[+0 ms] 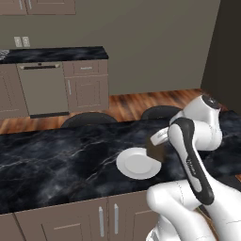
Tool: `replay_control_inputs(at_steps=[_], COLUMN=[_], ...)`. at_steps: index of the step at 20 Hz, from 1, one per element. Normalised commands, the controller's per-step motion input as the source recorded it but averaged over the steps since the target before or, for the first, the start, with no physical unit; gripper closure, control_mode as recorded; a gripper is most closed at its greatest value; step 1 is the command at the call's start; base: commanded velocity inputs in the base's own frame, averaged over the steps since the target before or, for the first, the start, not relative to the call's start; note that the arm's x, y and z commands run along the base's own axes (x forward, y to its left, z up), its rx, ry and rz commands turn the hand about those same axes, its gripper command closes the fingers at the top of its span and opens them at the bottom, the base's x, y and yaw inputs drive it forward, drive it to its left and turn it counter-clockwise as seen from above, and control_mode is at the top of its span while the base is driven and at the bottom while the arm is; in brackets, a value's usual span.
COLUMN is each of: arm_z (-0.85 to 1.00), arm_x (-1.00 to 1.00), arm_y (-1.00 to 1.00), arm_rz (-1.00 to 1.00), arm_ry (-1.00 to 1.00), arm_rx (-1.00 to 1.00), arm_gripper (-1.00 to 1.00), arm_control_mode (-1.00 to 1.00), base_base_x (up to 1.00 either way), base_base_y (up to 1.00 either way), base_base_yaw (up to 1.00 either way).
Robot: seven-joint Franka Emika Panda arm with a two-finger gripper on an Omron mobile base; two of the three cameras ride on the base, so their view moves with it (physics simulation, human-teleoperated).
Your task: Start the toaster. Once the lever pops up, take the bread to the plate on the dining counter.
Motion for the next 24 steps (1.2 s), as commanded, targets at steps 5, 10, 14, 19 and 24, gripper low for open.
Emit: replay_control_inputs(at_steps=[5, 10, 14, 19, 24], arm_z=[-0.31, -0.22, -0.32, -0.36, -0.24], arm_x=[0.34, 0.20, 0.13, 0.01, 0.02], arm_y=[0.07, 0.09, 0.06, 0.00, 0.00], arm_rz=[0.00, 0.00, 0.00, 0.00, 0.00], arm_ry=[0.05, 0.01, 0.00, 0.00, -0.01], arm_rx=[0.00, 0.00, 0.00, 0.00, 0.00], arm_gripper=[1.00, 1.00, 1.00, 1.00, 1.00], arm_control_mode=[-1.00, -1.00, -1.00, -1.00, -1.00], base_base_x=[0.00, 0.00, 0.00, 0.00, 0.00], base_base_y=[0.00, 0.00, 0.00, 0.00, 0.00], base_base_yaw=[0.00, 0.00, 0.00, 0.00, 0.00])
